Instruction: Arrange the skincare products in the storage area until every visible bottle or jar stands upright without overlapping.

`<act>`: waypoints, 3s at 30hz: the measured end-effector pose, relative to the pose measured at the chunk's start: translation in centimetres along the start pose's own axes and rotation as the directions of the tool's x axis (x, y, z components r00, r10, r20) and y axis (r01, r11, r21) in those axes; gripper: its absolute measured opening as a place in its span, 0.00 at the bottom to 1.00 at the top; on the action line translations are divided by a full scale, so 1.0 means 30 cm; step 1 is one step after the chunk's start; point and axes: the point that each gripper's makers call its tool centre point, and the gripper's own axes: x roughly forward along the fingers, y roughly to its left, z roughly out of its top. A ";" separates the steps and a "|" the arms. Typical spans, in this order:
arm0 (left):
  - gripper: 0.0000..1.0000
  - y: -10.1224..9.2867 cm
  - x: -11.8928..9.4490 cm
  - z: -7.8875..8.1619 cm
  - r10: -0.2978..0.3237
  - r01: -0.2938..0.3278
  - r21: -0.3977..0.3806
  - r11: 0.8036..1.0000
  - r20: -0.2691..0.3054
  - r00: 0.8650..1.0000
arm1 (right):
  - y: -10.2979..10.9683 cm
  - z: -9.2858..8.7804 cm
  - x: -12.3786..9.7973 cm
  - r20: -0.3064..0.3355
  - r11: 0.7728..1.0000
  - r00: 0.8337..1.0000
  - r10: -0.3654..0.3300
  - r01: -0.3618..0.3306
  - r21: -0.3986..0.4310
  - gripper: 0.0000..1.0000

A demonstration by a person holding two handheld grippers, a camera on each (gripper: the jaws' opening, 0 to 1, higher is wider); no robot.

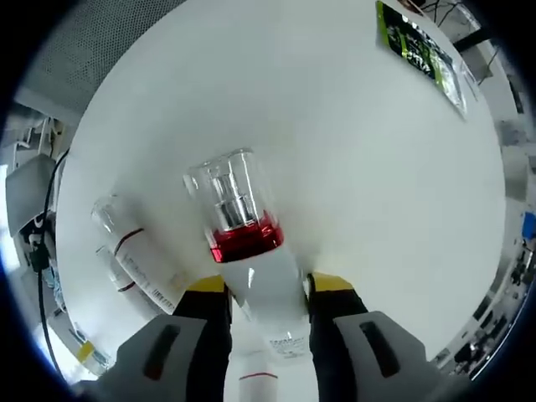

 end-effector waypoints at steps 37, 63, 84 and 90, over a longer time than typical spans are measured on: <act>0.16 0.014 -0.005 0.008 0.020 -0.020 0.005 1.000 0.013 1.000 | 0.023 0.109 -0.066 0.215 0.874 0.965 -0.154 0.032 0.484 0.25; 0.16 0.015 -0.007 0.012 0.023 -0.023 0.006 1.000 0.019 1.000 | -0.068 0.216 -0.243 0.381 0.645 0.787 -0.485 0.027 0.764 0.25; 0.17 0.017 -0.025 0.059 0.031 -0.028 -0.025 0.999 0.099 0.995 | -0.054 0.352 -0.462 0.499 0.412 0.464 -0.732 -0.282 0.866 0.25; 0.17 0.006 -0.032 0.078 0.017 -0.013 -0.028 1.000 0.129 0.991 | -0.023 0.426 -0.524 0.526 0.408 0.380 -0.761 -0.351 0.843 0.25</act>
